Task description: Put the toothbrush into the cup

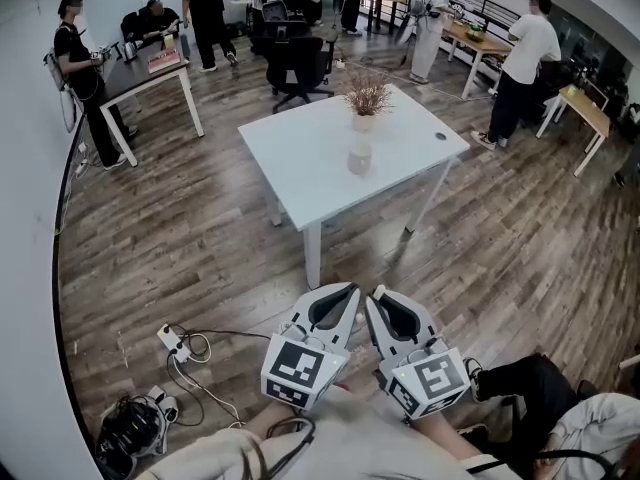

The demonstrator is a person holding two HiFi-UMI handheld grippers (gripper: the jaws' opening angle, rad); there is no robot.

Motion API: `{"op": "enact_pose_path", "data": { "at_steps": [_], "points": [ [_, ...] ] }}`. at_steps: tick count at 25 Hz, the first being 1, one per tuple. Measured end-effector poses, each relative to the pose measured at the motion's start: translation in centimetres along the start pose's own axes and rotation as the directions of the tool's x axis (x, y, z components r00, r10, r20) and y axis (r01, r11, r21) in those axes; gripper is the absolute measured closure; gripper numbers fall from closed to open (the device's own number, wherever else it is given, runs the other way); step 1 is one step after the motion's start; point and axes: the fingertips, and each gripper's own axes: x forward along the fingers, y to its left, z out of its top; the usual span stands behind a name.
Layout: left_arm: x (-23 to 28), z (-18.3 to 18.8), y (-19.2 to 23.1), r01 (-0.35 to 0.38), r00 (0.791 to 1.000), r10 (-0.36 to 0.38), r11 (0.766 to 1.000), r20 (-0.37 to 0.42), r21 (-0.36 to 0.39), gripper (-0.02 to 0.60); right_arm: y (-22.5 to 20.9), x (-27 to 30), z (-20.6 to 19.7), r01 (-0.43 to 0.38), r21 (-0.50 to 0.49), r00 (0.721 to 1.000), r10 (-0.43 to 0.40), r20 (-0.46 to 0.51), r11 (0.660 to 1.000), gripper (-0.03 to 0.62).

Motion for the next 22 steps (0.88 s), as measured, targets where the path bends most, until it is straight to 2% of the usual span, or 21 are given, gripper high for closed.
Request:
{"op": "enact_pose_path", "data": {
  "at_steps": [17, 22],
  "points": [
    [-0.5, -1.2, 1.9, 0.051, 0.999, -0.051, 0.999, -0.008, -0.003, 0.574, 0.0, 1.0, -0.2, 0.085, 0.044, 0.996, -0.086, 0.031, 0.995, 0.545],
    [-0.5, -1.7, 2.2, 0.064, 0.998, -0.064, 0.998, -0.021, -0.003, 0.574, 0.4, 1.6, -0.7, 0.088, 0.050, 0.996, -0.089, 0.023, 0.995, 0.545]
  ]
}}
